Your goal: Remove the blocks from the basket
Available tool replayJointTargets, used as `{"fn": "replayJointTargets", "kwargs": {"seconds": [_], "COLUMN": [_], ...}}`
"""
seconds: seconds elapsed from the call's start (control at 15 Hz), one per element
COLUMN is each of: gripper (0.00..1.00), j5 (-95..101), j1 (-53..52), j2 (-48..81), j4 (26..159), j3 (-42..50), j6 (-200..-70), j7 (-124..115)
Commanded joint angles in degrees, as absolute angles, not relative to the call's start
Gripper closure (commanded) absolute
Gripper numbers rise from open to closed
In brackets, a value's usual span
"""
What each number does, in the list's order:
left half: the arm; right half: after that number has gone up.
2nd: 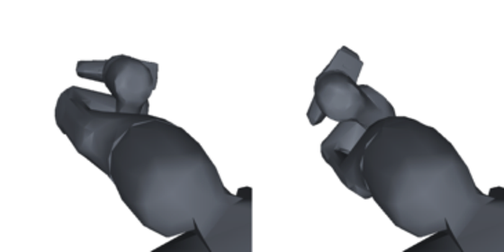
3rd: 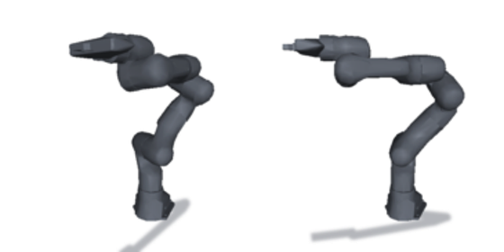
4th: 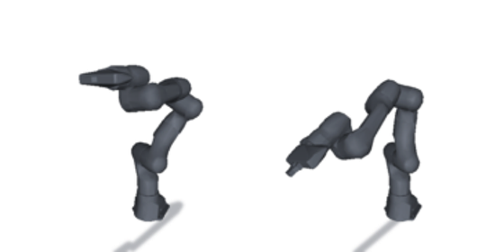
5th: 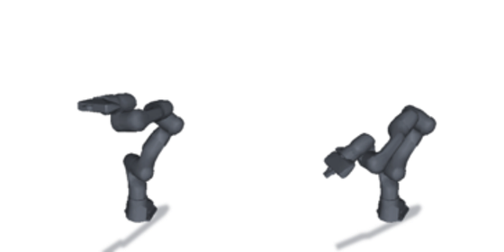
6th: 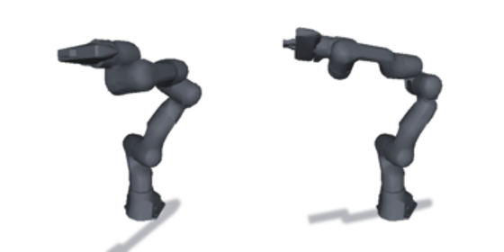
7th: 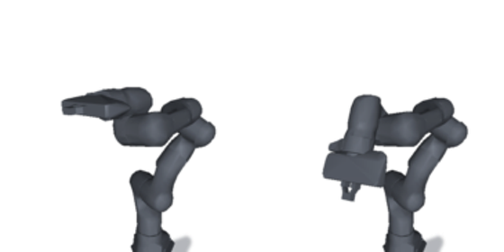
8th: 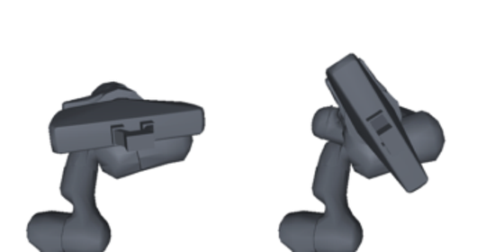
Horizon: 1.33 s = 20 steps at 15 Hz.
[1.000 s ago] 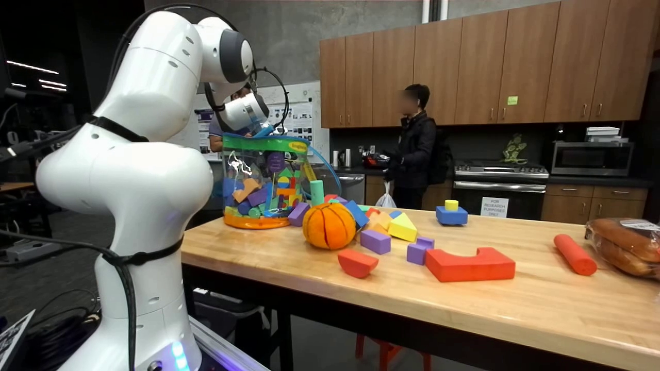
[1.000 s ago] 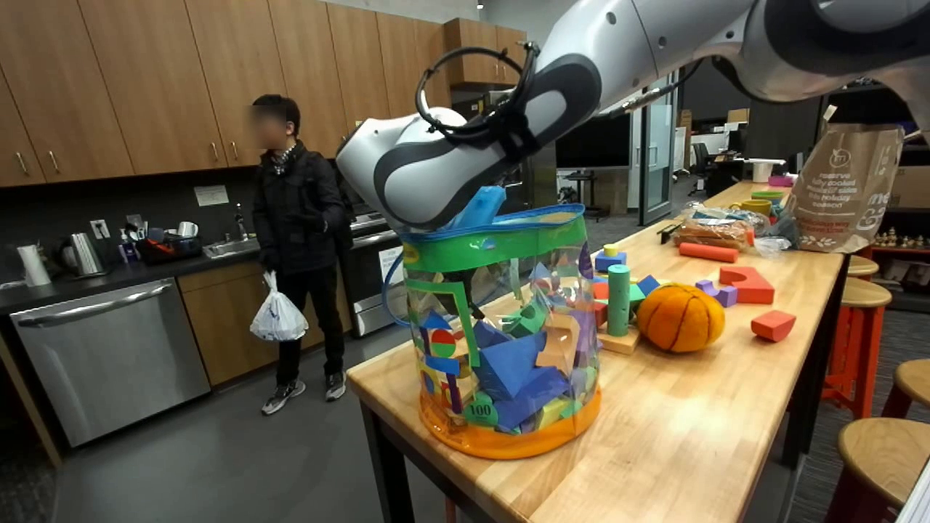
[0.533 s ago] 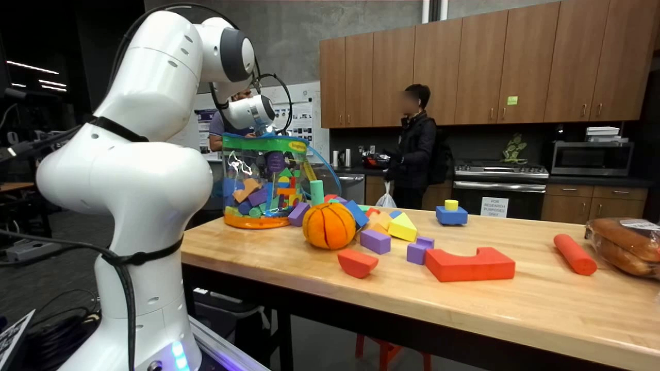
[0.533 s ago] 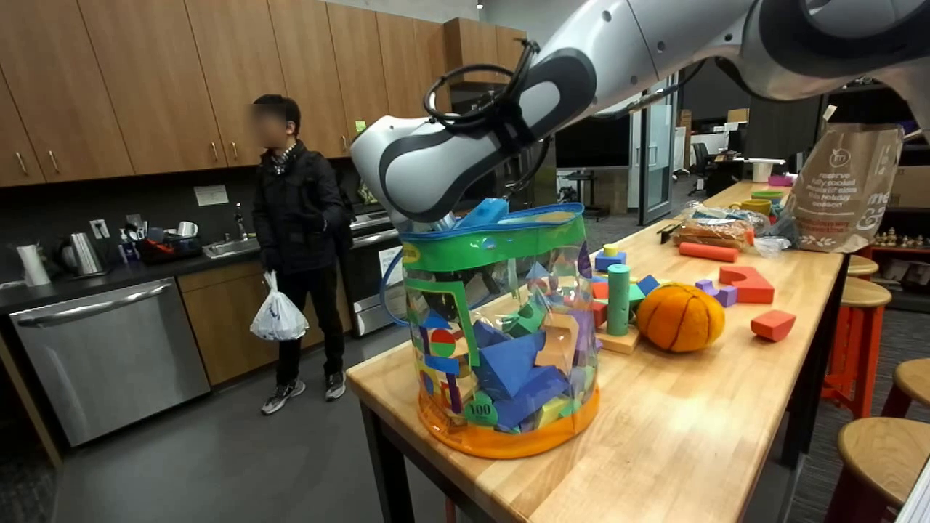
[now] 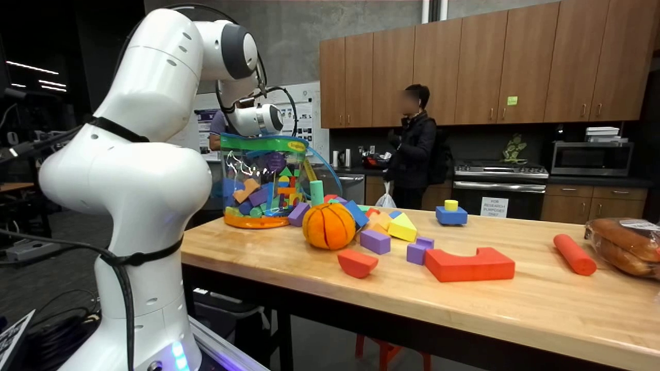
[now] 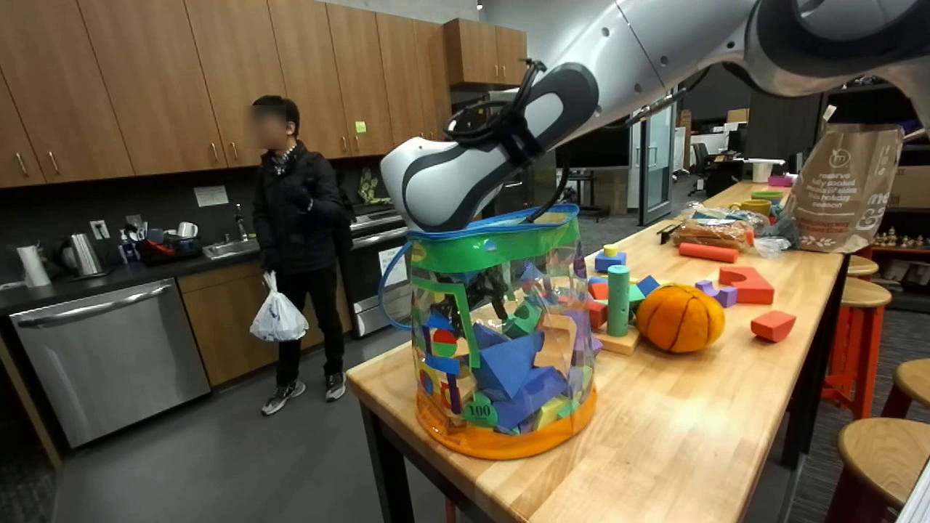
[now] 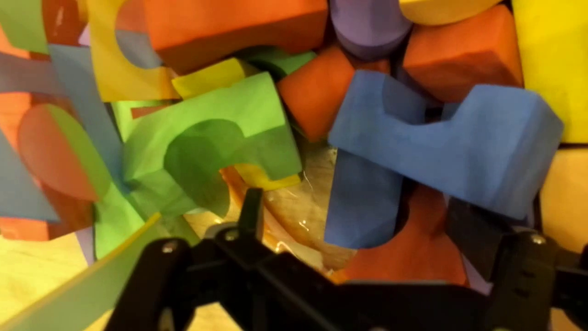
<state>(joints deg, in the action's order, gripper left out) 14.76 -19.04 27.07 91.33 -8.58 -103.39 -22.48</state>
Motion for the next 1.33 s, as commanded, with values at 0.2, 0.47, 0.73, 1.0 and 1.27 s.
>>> {"fn": "replayJointTargets", "kwargs": {"seconds": [0.2,0.47,0.73,1.0,1.27], "gripper": [0.39,0.72,0.99,1.0,1.0], "j5": [10.58,10.28,10.89,12.63,15.3], "j1": [-17.98,-18.07,-18.3,-18.9,-19.32], "j2": [25.54,25.56,24.96,22.86,18.95], "j4": [95.15,94.92,95.15,96.88,100.71], "j3": [-8.32,-8.2,-7.87,-7.39,-7.14], "j6": [-107.27,-107.86,-109.54,-110.97,-112.7], "j7": [-20.93,-20.85,-21.44,-22.29,-23.69]}}
